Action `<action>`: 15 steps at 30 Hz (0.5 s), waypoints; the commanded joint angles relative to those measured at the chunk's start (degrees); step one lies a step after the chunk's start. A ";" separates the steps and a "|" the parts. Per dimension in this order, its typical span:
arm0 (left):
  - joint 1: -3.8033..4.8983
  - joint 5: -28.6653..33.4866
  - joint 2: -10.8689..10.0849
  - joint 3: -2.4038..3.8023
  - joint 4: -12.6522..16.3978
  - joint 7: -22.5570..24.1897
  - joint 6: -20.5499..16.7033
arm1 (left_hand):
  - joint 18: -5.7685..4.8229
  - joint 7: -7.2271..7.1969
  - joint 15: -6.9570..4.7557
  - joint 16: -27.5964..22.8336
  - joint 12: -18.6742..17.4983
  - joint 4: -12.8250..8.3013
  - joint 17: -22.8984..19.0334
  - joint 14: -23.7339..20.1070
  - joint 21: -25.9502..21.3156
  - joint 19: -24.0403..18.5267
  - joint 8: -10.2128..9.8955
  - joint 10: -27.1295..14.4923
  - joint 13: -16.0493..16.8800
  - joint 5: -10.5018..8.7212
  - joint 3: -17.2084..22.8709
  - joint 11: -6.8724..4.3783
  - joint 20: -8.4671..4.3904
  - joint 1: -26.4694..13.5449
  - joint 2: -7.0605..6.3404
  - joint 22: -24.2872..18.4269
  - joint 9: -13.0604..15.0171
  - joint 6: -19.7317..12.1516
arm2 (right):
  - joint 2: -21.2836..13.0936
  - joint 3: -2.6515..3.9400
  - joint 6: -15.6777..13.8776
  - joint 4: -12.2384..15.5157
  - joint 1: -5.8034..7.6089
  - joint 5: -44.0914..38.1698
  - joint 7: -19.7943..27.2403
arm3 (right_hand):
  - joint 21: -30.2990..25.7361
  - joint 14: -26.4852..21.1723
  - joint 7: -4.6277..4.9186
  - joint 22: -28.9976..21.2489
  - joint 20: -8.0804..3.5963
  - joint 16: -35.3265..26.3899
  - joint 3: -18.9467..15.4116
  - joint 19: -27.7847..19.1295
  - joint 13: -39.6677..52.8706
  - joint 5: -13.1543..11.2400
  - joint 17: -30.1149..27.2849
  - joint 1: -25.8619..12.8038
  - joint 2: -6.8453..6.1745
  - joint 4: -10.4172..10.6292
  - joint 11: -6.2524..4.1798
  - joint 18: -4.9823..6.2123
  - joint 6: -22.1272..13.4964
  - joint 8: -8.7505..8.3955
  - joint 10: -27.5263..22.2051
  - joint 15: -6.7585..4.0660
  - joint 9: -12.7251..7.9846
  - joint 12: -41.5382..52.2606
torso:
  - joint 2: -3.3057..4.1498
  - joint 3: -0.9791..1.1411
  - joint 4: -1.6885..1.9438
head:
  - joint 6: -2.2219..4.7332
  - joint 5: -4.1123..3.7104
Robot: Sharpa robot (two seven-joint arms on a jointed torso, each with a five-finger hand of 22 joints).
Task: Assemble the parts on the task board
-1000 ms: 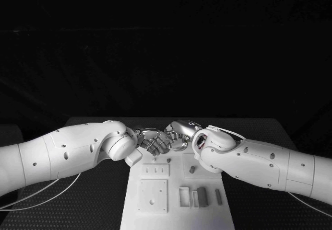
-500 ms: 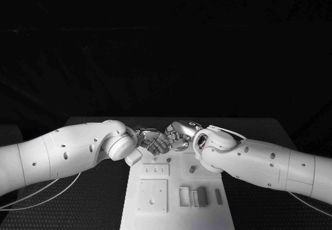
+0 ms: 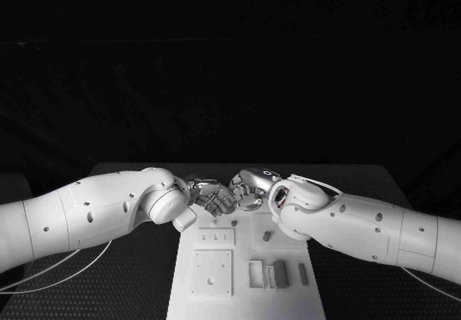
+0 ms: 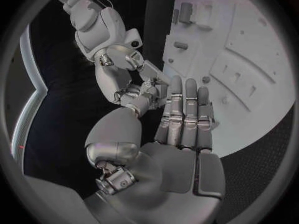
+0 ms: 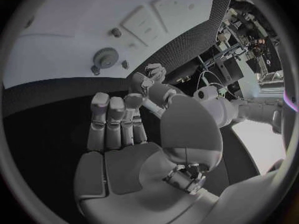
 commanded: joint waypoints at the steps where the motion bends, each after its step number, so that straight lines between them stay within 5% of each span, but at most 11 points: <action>1: -0.11 -0.43 -0.12 -0.08 -0.04 -0.15 0.65 | -0.77 0.29 0.14 -0.08 -0.23 -0.33 -0.08 -0.27 0.13 -0.37 -0.04 0.28 0.03 0.22 -0.03 0.02 -0.15 0.17 0.46 -0.07 -0.03 0.05 | -0.12 0.12 -0.39 0.13 0.11 0.01 0.72 | 0.14 0.29 2.98 0.03 -0.18 0.07 0.39 0.35 -0.07 0.29 -0.09 -0.52 0.16 0.02 -0.19 0.75 3.44 0.25 0.41 -0.17 0.08 0.06 | 0.02 0.00 0.03 | -0.06 0.01; 15: -0.12 -0.01 -0.18 -0.08 -0.07 -0.51 1.25 | -0.85 0.44 0.23 -0.24 -0.42 -1.16 -0.19 -0.46 0.12 -0.53 -0.26 0.03 -0.02 0.26 0.24 0.16 -0.09 1.00 0.87 -0.10 -0.13 -0.24 | -0.39 0.12 -0.77 0.34 0.10 0.90 0.99 | 0.14 0.30 2.98 0.02 -0.17 0.07 0.43 0.37 -0.07 0.30 -0.09 -0.58 0.20 0.02 -0.19 0.75 3.48 0.22 0.42 -0.17 0.07 0.06 | 0.03 0.02 -0.03 | -0.11 0.24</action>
